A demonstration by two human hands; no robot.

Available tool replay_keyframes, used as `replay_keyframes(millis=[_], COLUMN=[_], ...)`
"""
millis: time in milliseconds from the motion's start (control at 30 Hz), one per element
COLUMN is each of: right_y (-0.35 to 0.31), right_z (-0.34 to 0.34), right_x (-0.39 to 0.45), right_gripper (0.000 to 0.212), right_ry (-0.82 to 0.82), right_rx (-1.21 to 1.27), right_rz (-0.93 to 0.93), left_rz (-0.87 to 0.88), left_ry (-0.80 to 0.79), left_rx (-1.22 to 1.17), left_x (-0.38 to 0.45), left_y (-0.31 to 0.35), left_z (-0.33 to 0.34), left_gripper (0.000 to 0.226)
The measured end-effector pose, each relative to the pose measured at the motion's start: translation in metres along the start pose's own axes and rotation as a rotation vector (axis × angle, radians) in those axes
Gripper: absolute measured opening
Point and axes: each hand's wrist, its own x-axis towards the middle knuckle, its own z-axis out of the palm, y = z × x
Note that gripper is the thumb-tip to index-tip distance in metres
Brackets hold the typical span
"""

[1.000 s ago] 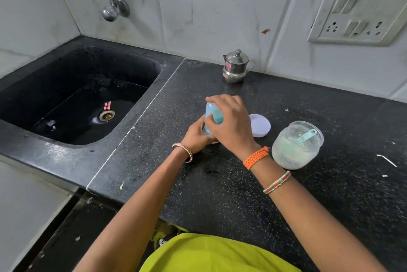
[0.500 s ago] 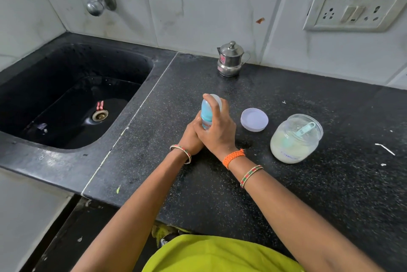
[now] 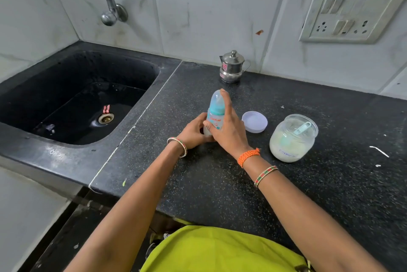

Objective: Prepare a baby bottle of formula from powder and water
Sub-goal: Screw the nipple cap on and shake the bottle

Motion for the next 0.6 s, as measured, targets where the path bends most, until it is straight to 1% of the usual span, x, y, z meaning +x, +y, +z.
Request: replay_keyframes(millis=[33, 67, 133, 167, 200, 233, 267, 300, 333, 367, 400, 433, 467, 500, 533, 567, 600], right_y=[0.0, 0.003, 0.008, 0.01, 0.011, 0.009, 0.006, 0.002, -0.003, -0.008, -0.013, -0.021, -0.033, -0.039, -0.045, -0.046, -0.049], right_z=[-0.002, -0.005, -0.016, -0.023, -0.03, -0.036, -0.044, -0.053, -0.063, -0.073, -0.08, -0.083, -0.084, -0.081, -0.08, -0.079, -0.082], right_x=[0.005, 0.011, 0.02, 0.023, 0.027, 0.033, 0.041, 0.052, 0.064, 0.074, 0.081, 0.082, 0.078, 0.074, 0.068, 0.069, 0.074], right_gripper=[0.097, 0.095, 0.084, 0.077, 0.072, 0.069, 0.067, 0.066, 0.068, 0.073, 0.078, 0.083, 0.086, 0.087, 0.088, 0.088, 0.088], right_ry=[-0.005, -0.024, -0.127, -0.18, -0.195, -0.15, -0.03, 0.174, 0.427, 0.652, 0.8, 0.831, 0.729, 0.563, 0.442, 0.452, 0.554], right_rx=[0.075, 0.226, 0.665, 0.847, 0.96, 1.048, 1.133, 1.233, 1.351, 1.476, 1.521, 1.499, 1.4, 1.275, 1.17, 1.139, 1.222], right_rz=[0.036, 0.101, 0.373, 0.506, 0.571, 0.586, 0.576, 0.561, 0.548, 0.499, 0.435, 0.385, 0.331, 0.263, 0.184, 0.14, 0.141], left_rz=[-0.026, -0.053, -0.105, -0.129, -0.169, -0.219, -0.258, -0.262, -0.232, -0.183, -0.131, -0.088, -0.049, -0.014, 0.014, 0.04, 0.059], left_ry=[-0.025, -0.031, 0.007, 0.034, 0.06, 0.09, 0.134, 0.183, 0.224, 0.258, 0.29, 0.32, 0.332, 0.331, 0.324, 0.313, 0.304], left_rx=[-0.096, -0.2, -0.412, -0.523, -0.62, -0.694, -0.719, -0.708, -0.687, -0.69, -0.707, -0.729, -0.739, -0.738, -0.72, -0.695, -0.681], left_x=[0.001, 0.002, 0.002, 0.002, 0.004, 0.006, 0.01, 0.014, 0.019, 0.024, 0.03, 0.035, 0.04, 0.044, 0.048, 0.052, 0.053], left_y=[-0.001, -0.001, -0.003, -0.003, -0.003, -0.003, -0.003, -0.001, 0.003, 0.007, 0.013, 0.019, 0.028, 0.037, 0.044, 0.051, 0.057], left_z=[-0.002, -0.004, -0.008, -0.01, -0.013, -0.018, -0.022, -0.027, -0.031, -0.034, -0.036, -0.037, -0.038, -0.038, -0.039, -0.04, -0.041], left_gripper=[0.063, 0.059, 0.051, 0.048, 0.046, 0.043, 0.038, 0.031, 0.027, 0.029, 0.033, 0.037, 0.04, 0.042, 0.042, 0.042, 0.041])
